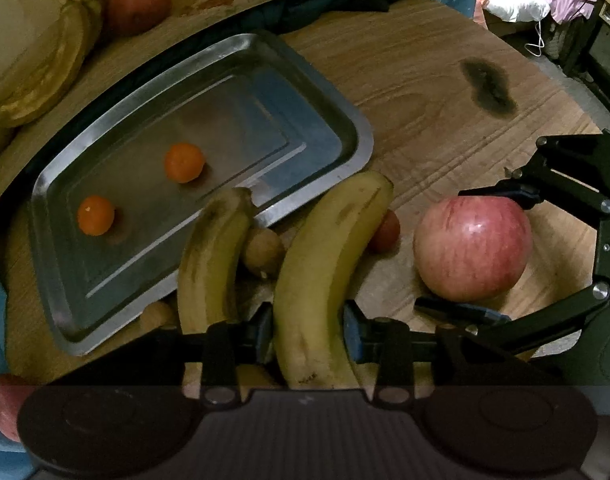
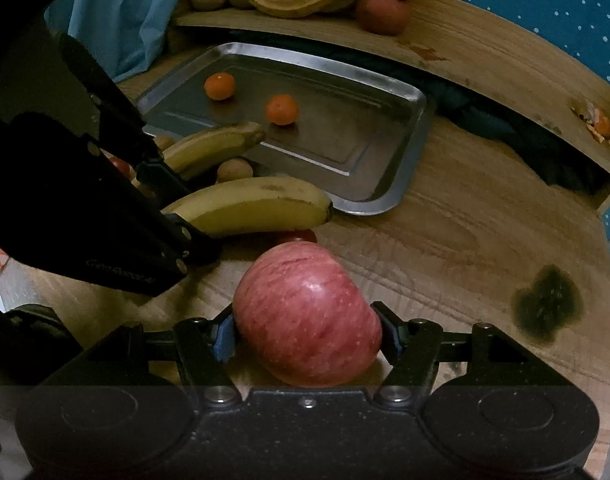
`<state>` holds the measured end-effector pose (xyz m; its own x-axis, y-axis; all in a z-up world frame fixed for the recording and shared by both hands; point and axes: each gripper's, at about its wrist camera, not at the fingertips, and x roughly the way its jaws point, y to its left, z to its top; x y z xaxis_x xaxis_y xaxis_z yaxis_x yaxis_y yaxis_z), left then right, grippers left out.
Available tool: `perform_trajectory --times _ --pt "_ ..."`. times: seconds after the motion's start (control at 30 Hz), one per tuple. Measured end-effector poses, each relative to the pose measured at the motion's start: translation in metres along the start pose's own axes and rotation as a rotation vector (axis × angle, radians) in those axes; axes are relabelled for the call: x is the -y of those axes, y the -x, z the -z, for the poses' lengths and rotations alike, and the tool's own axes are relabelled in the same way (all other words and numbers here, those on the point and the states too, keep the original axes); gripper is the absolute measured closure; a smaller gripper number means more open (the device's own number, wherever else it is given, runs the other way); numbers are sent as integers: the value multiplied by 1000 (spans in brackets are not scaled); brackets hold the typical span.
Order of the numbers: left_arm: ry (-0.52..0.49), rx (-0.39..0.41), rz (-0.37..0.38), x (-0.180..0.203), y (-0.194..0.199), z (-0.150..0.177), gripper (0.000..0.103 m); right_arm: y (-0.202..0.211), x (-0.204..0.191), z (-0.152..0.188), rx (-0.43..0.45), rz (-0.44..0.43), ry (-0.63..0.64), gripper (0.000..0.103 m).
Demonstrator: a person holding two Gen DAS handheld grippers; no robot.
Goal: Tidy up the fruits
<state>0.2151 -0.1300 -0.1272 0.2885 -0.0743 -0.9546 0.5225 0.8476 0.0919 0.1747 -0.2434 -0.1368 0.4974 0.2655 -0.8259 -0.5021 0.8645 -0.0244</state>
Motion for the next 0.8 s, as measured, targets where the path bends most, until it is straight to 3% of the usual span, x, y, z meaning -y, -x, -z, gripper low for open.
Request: perform_trajectory --times 0.8 --pt "-2 34 25 13 15 7 63 14 2 13 15 -4 -12 36"
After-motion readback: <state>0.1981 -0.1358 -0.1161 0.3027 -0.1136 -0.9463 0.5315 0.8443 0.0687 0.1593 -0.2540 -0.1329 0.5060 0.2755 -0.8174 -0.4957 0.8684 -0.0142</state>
